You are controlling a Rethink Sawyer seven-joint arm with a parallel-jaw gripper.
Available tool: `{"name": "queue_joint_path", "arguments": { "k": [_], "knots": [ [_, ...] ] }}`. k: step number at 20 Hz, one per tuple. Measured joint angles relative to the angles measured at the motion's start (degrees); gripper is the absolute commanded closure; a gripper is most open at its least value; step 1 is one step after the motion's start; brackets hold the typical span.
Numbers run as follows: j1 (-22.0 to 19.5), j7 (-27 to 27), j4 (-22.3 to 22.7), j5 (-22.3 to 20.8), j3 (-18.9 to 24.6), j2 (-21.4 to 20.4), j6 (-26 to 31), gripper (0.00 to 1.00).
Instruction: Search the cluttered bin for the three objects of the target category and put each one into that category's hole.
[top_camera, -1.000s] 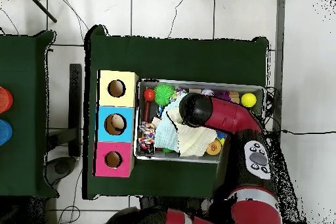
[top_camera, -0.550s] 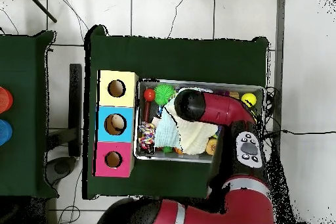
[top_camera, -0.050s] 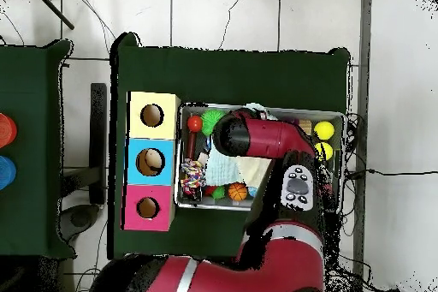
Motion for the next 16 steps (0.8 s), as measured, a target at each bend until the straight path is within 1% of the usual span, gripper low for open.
{"name": "queue_joint_path", "arguments": {
  "k": [3, 7, 11, 12, 16],
  "knots": [
    [0.92, 0.00, -0.05, 0.58, -1.09, 0.49, -0.14, 1.00],
    [0.64, 0.00, 0.10, 1.12, -1.41, 0.09, -0.13, 1.00],
    [-0.43, 0.00, 1.89, 1.10, -0.79, -1.59, -0.12, 1.00],
    [-1.26, 0.00, 3.12, 1.10, -0.20, -2.60, -0.11, 1.00],
    [-3.10, 0.00, 5.29, 1.09, 0.92, -4.39, -0.01, 1.00]
  ]
}}
